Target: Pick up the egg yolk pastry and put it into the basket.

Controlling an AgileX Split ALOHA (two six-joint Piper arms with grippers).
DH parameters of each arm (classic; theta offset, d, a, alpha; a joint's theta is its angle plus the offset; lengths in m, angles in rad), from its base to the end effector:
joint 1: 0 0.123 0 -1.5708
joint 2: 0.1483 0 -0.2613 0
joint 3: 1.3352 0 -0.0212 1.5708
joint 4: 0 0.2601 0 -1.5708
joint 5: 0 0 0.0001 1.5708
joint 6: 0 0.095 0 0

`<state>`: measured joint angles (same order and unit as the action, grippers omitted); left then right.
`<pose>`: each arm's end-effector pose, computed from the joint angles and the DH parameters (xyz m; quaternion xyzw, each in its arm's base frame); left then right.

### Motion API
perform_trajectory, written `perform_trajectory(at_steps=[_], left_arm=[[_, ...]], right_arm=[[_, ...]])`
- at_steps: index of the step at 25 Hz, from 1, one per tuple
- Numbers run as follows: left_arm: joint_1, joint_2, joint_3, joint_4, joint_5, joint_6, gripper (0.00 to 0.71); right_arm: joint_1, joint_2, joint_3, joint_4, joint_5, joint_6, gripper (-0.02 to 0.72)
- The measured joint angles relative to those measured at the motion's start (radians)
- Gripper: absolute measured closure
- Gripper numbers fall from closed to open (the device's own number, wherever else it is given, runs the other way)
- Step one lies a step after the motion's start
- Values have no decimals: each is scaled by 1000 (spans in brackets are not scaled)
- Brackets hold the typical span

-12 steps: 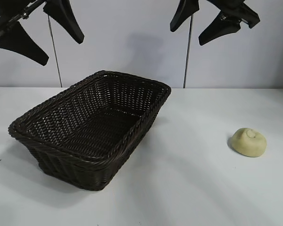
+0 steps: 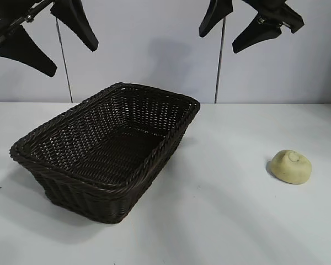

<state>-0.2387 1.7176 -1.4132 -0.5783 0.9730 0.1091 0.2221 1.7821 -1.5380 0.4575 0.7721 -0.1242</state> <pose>0.3518 -0.1298 0.2619 0.0516 0.9465 -0.2730 0.1640 0.3935 0.1189 0.2785 -0.0565 0.9284 0.2162 0.2970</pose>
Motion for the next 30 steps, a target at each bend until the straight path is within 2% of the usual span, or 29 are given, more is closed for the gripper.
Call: perform_trajectory(at_steps=[16,25,30], left_arm=[[0,0,0,0,-9,0,161],[0,0,0,-3,-54,-3,161],[0,0,0,11,-7,-165,161]], right_arm=[[0,0,0,0,0,0,208],[0,0,0,0,0,0,208],[0,0,0,0,0,0,208]])
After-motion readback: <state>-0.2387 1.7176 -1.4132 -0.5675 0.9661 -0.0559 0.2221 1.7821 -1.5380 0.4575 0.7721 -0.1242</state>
